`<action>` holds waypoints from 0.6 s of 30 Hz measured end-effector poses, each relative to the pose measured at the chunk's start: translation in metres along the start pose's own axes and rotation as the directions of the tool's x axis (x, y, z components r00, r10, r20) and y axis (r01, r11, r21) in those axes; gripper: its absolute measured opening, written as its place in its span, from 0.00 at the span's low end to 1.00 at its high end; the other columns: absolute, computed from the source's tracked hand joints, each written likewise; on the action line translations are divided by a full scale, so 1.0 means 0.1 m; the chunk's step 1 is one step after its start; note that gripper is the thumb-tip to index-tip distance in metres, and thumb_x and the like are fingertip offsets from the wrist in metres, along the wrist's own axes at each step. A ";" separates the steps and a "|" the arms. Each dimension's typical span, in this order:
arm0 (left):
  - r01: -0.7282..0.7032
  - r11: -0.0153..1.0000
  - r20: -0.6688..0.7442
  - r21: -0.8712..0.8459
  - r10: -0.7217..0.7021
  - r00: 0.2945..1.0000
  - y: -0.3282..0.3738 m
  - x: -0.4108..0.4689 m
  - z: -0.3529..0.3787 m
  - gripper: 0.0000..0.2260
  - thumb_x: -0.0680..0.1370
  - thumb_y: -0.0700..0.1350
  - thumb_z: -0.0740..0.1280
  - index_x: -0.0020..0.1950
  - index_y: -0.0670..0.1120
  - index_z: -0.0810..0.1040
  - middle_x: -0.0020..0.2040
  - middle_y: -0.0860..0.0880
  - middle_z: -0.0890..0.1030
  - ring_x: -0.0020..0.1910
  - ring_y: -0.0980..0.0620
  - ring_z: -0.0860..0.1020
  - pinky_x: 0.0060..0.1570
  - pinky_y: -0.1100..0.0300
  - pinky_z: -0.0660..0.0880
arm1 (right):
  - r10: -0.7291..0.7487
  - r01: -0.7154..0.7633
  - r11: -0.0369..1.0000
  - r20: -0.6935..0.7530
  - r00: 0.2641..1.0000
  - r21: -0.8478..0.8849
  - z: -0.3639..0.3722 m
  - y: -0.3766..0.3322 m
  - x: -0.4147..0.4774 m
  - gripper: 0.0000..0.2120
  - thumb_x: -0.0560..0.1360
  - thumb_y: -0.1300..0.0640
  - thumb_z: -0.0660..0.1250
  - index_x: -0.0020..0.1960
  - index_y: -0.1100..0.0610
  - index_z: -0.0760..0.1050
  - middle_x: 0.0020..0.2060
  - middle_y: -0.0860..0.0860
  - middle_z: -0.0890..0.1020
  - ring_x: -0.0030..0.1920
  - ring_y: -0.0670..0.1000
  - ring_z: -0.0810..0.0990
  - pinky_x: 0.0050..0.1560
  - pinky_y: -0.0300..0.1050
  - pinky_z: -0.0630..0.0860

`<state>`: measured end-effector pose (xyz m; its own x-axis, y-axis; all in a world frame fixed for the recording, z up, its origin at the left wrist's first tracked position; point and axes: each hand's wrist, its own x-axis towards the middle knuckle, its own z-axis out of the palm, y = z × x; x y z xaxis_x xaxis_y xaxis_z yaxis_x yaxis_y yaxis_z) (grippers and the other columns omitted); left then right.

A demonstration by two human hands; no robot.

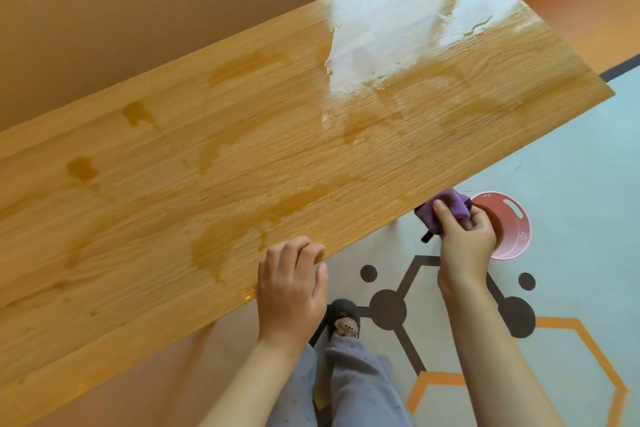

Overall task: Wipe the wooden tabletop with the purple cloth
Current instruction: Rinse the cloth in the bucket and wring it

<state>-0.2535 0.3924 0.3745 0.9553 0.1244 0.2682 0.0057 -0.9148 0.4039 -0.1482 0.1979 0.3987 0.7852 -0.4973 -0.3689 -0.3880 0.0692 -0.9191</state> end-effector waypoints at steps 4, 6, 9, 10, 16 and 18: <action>-0.004 1.000 -0.023 -0.019 0.003 1.000 -0.01 0.00 0.00 0.08 0.74 0.45 0.66 0.51 0.46 0.79 0.51 0.48 0.79 0.51 0.47 0.73 0.47 0.53 0.71 | 0.000 -0.001 1.000 -0.033 0.999 -0.020 0.14 0.07 -0.18 0.04 0.75 0.58 0.68 0.46 0.53 0.72 0.38 0.47 0.78 0.36 0.38 0.76 0.39 0.28 0.70; -0.002 1.000 -0.033 -0.030 0.001 0.999 -0.01 0.00 0.00 0.08 0.74 0.46 0.66 0.51 0.45 0.80 0.50 0.48 0.79 0.51 0.47 0.73 0.48 0.54 0.71 | 0.017 -0.016 0.999 0.011 1.000 -0.032 0.21 0.16 -0.41 0.04 0.76 0.58 0.67 0.47 0.55 0.72 0.37 0.48 0.77 0.35 0.40 0.75 0.33 0.25 0.69; 0.007 0.999 -0.053 -0.039 -0.009 0.999 0.02 0.01 -0.01 0.09 0.75 0.47 0.65 0.50 0.45 0.81 0.50 0.48 0.80 0.52 0.48 0.72 0.48 0.56 0.69 | 0.085 -0.074 0.994 0.143 0.986 -0.085 0.30 0.30 -0.79 0.08 0.75 0.57 0.69 0.49 0.60 0.73 0.36 0.52 0.77 0.33 0.42 0.73 0.32 0.29 0.69; 0.014 0.999 -0.057 -0.044 -0.016 0.998 0.02 0.01 -0.01 0.09 0.75 0.47 0.65 0.50 0.45 0.82 0.50 0.48 0.80 0.52 0.48 0.73 0.48 0.56 0.69 | 0.113 -0.095 0.990 0.192 0.975 -0.103 0.33 0.35 -0.91 0.09 0.74 0.57 0.70 0.47 0.61 0.73 0.35 0.53 0.76 0.33 0.43 0.72 0.33 0.32 0.70; 0.074 0.991 0.001 -0.108 -0.074 0.997 0.04 0.02 -0.06 0.11 0.76 0.47 0.63 0.51 0.45 0.82 0.51 0.49 0.80 0.51 0.48 0.73 0.51 0.56 0.69 | 0.258 -0.228 0.966 0.379 0.889 -0.123 0.35 0.40 -1.20 0.10 0.71 0.59 0.73 0.47 0.61 0.74 0.35 0.55 0.77 0.35 0.48 0.75 0.37 0.39 0.75; 0.112 0.978 0.031 -0.176 -0.108 0.994 0.04 0.01 -0.13 0.11 0.77 0.47 0.63 0.55 0.45 0.80 0.52 0.50 0.79 0.52 0.49 0.73 0.54 0.59 0.68 | 0.259 -0.236 0.966 0.398 0.880 -0.108 0.32 0.36 -1.13 0.10 0.70 0.60 0.73 0.47 0.62 0.75 0.34 0.54 0.77 0.35 0.48 0.75 0.38 0.41 0.74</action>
<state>-0.2560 0.3939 0.3880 0.9578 0.2105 0.1955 0.0607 -0.8133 0.5787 -0.2355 0.2844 0.4024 0.7825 -0.0752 -0.6180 -0.6119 0.0904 -0.7858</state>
